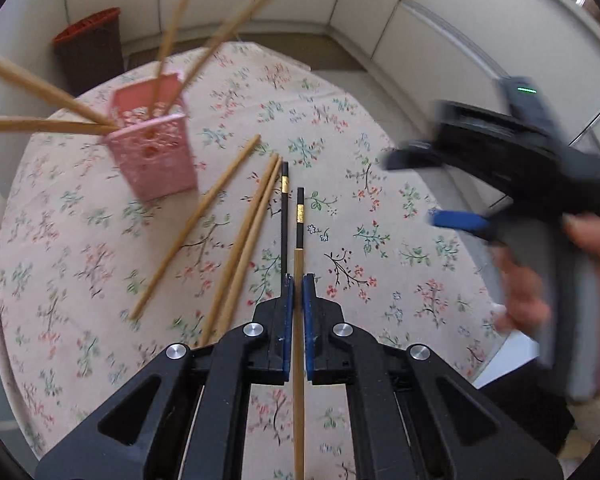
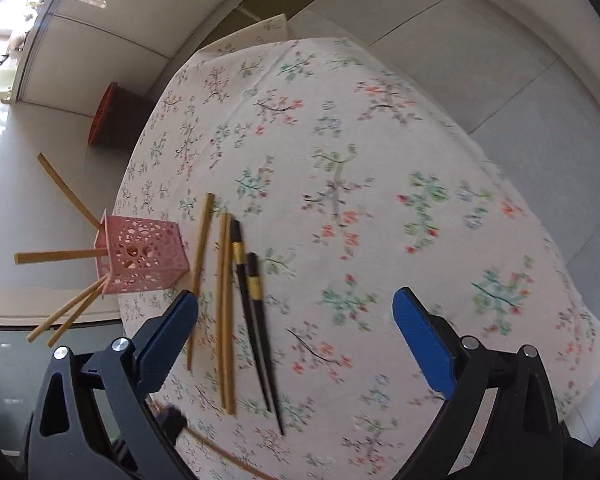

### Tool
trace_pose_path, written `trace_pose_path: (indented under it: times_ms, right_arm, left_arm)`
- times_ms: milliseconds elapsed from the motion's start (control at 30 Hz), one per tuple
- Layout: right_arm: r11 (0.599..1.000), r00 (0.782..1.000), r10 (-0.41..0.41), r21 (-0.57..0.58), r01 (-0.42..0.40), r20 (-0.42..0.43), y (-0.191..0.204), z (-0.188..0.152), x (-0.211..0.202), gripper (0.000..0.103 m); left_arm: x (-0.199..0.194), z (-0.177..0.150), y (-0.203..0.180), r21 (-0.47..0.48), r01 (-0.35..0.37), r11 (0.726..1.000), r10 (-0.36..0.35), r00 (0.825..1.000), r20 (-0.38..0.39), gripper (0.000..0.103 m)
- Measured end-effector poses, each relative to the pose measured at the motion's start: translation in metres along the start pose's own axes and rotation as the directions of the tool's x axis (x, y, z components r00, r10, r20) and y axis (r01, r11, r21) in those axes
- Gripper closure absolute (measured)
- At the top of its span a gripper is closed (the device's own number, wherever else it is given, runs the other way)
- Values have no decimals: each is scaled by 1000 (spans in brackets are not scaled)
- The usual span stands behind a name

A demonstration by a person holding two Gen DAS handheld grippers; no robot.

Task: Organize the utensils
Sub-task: 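Grasp and lift a chopstick with the left gripper while the right gripper closes on another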

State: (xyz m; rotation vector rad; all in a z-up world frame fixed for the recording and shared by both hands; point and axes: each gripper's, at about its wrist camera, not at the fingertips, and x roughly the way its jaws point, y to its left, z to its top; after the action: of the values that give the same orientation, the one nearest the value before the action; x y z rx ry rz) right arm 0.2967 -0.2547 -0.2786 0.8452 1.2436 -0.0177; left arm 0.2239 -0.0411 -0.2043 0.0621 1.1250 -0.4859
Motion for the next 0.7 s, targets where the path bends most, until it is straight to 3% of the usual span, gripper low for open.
trace_pose_path:
  times_ms: [33,100,167,333,467,500,567,633,700]
  right_arm:
    - [999,999,33,-3,-33,-16,8,4,12,29]
    - [990,986,140,39,-137,-90,17,11,39,48]
    - [974,968,217,95,-206,-127,21,8,58,51]
    - [958,954,265,153,-244,-140,30,-1,83,55]
    - [957,955,263,162,-240,-136,37,-1,90,55]
    - [966,964,232,152,-211,-132,40,-1,91,56]
    - [983,984,142,130,-128,-105,43,0,90,64]
    - [994,994,48,107,-37,-102,44,2,92,90]
    - [995,994,23,98,-13,-107,42,6,90,92]
  left_arm:
    - [-11,-2,4,-2,2,1000,-2,1000,31,99]
    - [-25,-4,13,-13,5,1000,-4,997,76,99]
    - [-36,-6,22,-36,24,999,-20,994,107,99]
    - [-40,-5,41,-63,61,996,-54,992,119,99]
    - [-46,-6,47,-72,92,993,-83,989,124,99]
    - [-46,-5,48,-77,92,993,-82,989,125,99]
    - [-51,-7,49,-80,100,992,-89,988,128,99]
    - [-51,-8,50,-79,105,991,-94,987,131,99]
    - [-49,-7,50,-77,115,990,-104,986,132,99]
